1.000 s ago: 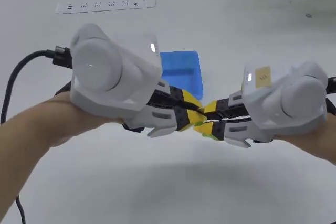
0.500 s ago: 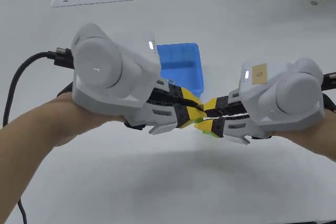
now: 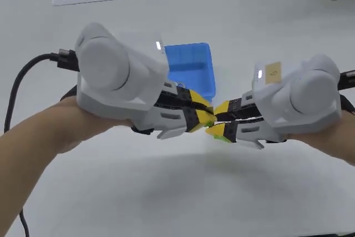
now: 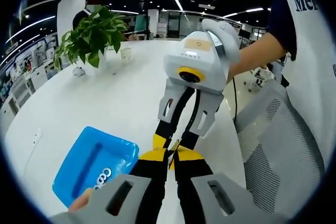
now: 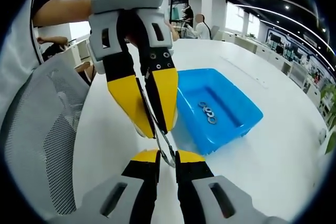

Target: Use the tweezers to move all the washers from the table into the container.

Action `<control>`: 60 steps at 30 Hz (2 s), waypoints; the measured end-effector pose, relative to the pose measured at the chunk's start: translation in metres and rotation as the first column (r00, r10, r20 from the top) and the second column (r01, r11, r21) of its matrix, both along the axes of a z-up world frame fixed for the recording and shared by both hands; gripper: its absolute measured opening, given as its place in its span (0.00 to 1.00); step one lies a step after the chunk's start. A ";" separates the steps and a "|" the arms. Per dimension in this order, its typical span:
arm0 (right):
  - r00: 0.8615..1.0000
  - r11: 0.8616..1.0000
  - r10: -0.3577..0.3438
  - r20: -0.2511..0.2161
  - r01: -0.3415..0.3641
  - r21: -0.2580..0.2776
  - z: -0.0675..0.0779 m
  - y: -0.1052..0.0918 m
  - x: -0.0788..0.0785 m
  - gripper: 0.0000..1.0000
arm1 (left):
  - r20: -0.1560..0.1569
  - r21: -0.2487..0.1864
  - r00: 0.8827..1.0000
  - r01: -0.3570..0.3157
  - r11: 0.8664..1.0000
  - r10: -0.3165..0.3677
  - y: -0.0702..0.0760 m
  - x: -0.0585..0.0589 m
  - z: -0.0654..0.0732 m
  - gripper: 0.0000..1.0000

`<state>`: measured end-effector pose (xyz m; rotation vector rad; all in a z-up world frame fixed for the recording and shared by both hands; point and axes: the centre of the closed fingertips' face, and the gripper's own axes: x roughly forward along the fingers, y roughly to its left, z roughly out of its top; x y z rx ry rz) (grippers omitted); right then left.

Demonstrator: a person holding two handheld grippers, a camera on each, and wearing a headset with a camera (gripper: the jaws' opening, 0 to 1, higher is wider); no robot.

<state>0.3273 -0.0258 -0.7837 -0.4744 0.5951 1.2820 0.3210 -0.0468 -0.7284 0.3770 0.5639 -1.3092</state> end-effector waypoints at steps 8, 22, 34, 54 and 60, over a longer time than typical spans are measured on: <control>1.000 1.000 0.005 -0.014 -0.005 -0.004 0.000 0.001 0.001 0.13 | -0.008 0.005 1.000 -0.017 1.000 0.017 0.001 0.003 -0.002 0.09; 0.999 1.000 -0.018 -0.042 0.017 -0.018 -0.002 -0.001 -0.001 0.12 | -0.016 0.004 1.000 -0.016 1.000 0.016 -0.004 0.004 -0.004 0.09; 1.000 1.000 0.002 -0.031 -0.002 0.011 0.013 0.009 -0.008 0.11 | 0.012 0.005 1.000 0.005 1.000 -0.005 0.006 -0.006 0.011 0.08; 0.995 0.995 0.037 0.092 -0.045 0.088 0.074 0.043 0.008 0.11 | 0.145 -0.016 0.989 -0.009 1.000 0.011 0.034 0.005 0.073 0.08; 0.993 0.993 0.016 0.121 -0.029 0.112 0.084 0.047 0.022 0.11 | 0.165 -0.029 0.986 -0.012 1.000 0.017 0.039 0.017 0.082 0.08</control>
